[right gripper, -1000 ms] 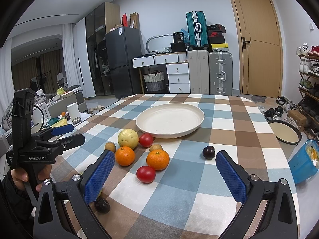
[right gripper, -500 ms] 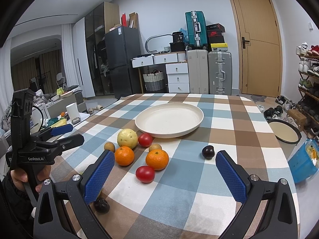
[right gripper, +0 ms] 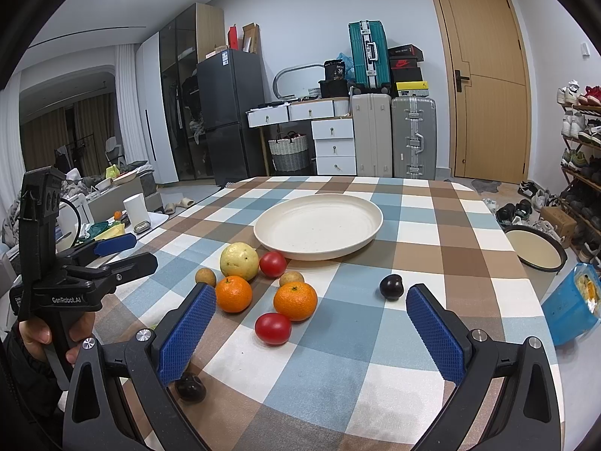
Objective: Organize fruits
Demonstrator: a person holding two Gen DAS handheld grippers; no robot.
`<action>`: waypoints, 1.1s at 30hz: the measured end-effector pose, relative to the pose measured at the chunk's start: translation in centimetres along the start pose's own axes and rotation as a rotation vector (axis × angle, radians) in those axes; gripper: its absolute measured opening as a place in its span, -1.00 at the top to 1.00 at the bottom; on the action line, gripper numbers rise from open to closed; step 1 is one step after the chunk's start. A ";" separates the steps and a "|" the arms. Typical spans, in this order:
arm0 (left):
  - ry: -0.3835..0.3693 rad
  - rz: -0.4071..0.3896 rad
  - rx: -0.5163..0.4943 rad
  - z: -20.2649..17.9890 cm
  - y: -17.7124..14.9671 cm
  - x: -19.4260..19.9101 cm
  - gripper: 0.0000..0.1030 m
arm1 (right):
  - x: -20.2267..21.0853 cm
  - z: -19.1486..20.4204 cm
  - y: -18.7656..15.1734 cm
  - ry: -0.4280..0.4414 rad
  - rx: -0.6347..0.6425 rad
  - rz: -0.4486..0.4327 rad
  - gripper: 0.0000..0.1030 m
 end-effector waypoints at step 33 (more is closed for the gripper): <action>-0.002 0.021 0.003 0.9 1.6 0.9 -0.98 | 0.0 -0.3 0.2 0.001 -0.022 0.006 -1.00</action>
Point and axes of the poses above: each gripper's, at about its wrist camera, not at the fingertips, and x roughly against the way its jaws point, z to its left, y to its top, the point moved 10 cm from there along -x, roughly the way its jaws point, and after that the axes turned 13 degrees about -y, right-handed, at the moved point
